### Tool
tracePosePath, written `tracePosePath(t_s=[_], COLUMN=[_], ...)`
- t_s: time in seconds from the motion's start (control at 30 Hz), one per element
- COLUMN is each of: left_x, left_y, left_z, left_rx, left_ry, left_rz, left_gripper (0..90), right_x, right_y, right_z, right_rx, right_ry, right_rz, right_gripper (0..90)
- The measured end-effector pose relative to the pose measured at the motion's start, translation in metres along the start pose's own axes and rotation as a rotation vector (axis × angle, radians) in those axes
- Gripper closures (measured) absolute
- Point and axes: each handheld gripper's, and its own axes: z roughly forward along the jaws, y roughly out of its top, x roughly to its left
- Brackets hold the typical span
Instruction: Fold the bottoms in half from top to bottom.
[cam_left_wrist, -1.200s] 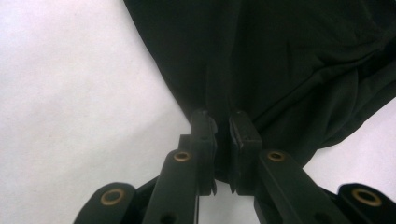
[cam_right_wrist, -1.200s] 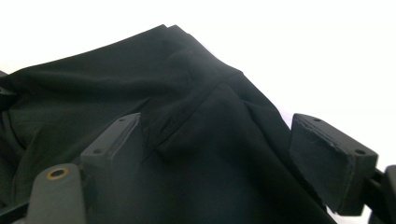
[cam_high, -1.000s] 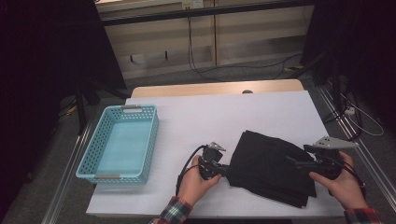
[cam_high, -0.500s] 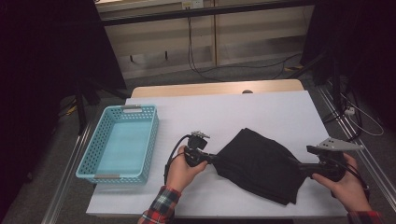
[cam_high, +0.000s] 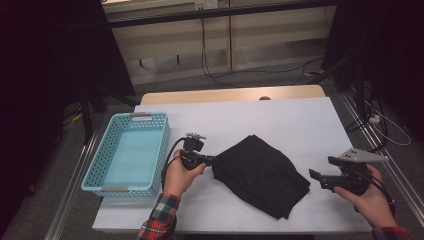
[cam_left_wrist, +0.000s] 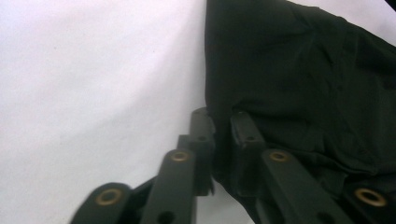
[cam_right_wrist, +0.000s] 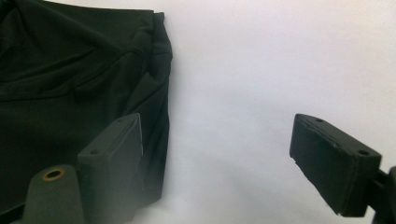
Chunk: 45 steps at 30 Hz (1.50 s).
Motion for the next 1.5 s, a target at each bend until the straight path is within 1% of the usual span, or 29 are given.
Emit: tracePosePath(t_s=[0.03, 0.07, 0.1, 0.13, 0.2, 0.23, 0.3, 0.33, 0.37, 0.4, 0.47, 0.5, 0.57, 0.63, 0.67, 0.73, 0.77, 0.8, 0.83, 0.9, 0.97, 1.03, 1.13, 1.17, 1.27, 1.3, 1.33, 1.37, 1.5], left_x=[0.0, 0.0, -0.001, -0.002, -0.004, -0.006, -0.01, -0.011, -0.012, -0.012, -0.012, -0.012, -0.013, -0.016, -0.018, -0.02, -0.02, -0.021, -0.02, -0.021, -0.019, -0.015, -0.006, -0.003, 0.008, 0.011, 0.015, 0.019, 0.029], left_y=[-0.001, -0.003, -0.005, -0.007, -0.011, -0.013, -0.017, -0.018, -0.021, -0.023, -0.026, -0.028, -0.03, -0.031, -0.032, -0.033, -0.033, -0.034, -0.034, -0.034, -0.033, -0.031, -0.025, -0.023, -0.013, -0.011, -0.008, -0.004, 0.011], left_z=[0.0, -0.001, -0.001, -0.001, -0.001, -0.001, 0.0, 0.001, 0.001, 0.001, 0.002, 0.003, 0.002, 0.003, 0.003, 0.004, 0.004, 0.004, 0.004, 0.005, 0.004, 0.001, -0.005, -0.007, -0.012, -0.013, -0.013, -0.012, -0.007], left_rx=[-0.004, -0.001, -0.008, -0.01, 0.007, 0.005, 0.031, 0.035, 0.05, 0.065, 0.07, 0.07, 0.065, 0.061, 0.064, 0.062, 0.064, 0.067, 0.078, 0.073, 0.093, 0.103, 0.094, 0.082, 0.076, 0.062, 0.063, 0.054, 0.063], left_ry=[0.015, 0.019, 0.022, 0.023, 0.027, 0.027, 0.034, 0.041, 0.046, 0.038, 0.045, 0.041, 0.038, 0.048, 0.046, 0.043, 0.045, 0.036, 0.03, 0.024, 0.009, -0.002, -0.009, 0.003, 0.035, 0.046, 0.055, 0.063, 0.1], left_rz=[-0.008, -0.011, -0.012, -0.008, -0.008, -0.012, 0.009, 0.006, 0.002, 0.001, -0.01, -0.014, -0.025, -0.019, -0.023, -0.035, -0.034, -0.041, -0.036, -0.053, -0.055, -0.075, -0.088, -0.09, -0.078, -0.08, -0.087, -0.101, -0.118], left_gripper=[66.5, 55.3, 48.3, 45.6, 38.4, 38.1, 37.7, 38.9, 40.2, 43.3, 45.9, 50.5, 52.7, 55.0, 56.8, 62.8, 65.8, 67.9, 71.4, 75.9, 81.6, 83.5, 84.7, 84.6, 84.6, 84.6, 84.6, 84.6, 85.2], right_x=[0.0, 0.001, 0.001, 0.001, 0.002, 0.002, 0.003, 0.004, 0.004, 0.005, 0.007, 0.007, 0.008, 0.009, 0.01, 0.01, 0.011, 0.011, 0.012, 0.013, 0.014, 0.014, 0.013, 0.013, 0.012, 0.012, 0.012, 0.013, 0.018], right_y=[0.0, 0.0, 0.0, 0.001, 0.001, 0.001, 0.002, 0.002, 0.003, 0.004, 0.005, 0.006, 0.008, 0.009, 0.009, 0.01, 0.01, 0.01, 0.011, 0.011, 0.011, 0.011, 0.01, 0.009, 0.007, 0.006, 0.005, 0.005, 0.005], right_z=[0.0, 0.0, 0.0, 0.001, 0.002, 0.002, 0.003, 0.004, 0.004, 0.005, 0.007, 0.008, 0.009, 0.012, 0.013, 0.015, 0.016, 0.017, 0.018, 0.019, 0.019, 0.018, 0.016, 0.016, 0.015, 0.015, 0.016, 0.016, 0.019], right_rx=[0.0, 0.001, 0.001, 0.001, 0.002, 0.002, 0.002, 0.0, -0.001, 0.0, -0.003, -0.004, -0.008, -0.008, -0.006, -0.002, 0.0, 0.0, 0.003, 0.001, 0.001, -0.001, -0.006, -0.003, 0.002, 0.003, 0.002, 0.001, 0.002], right_ry=[0.001, 0.002, 0.003, 0.003, 0.006, 0.005, 0.009, 0.008, 0.01, 0.013, 0.014, 0.014, 0.018, 0.019, 0.023, 0.025, 0.025, 0.027, 0.029, 0.03, 0.031, 0.034, 0.029, 0.029, 0.027, 0.025, 0.022, 0.021, 0.025], right_rz=[0.0, 0.0, -0.001, -0.001, -0.002, -0.005, -0.007, -0.01, -0.011, -0.013, -0.019, -0.021, -0.026, -0.03, -0.03, -0.033, -0.035, -0.037, -0.035, -0.042, -0.042, -0.045, -0.044, -0.043, -0.04, -0.039, -0.037, -0.037, -0.045], right_gripper=[16.5, 16.5, 16.5, 16.5, 16.5, 16.5, 16.4, 16.4, 16.4, 16.4, 16.4, 16.4, 16.4, 16.4, 16.4, 16.4, 16.4, 16.4, 16.4, 16.4, 16.4, 16.4, 16.4, 16.4, 16.2, 16.1, 15.7, 15.3, 15.1])
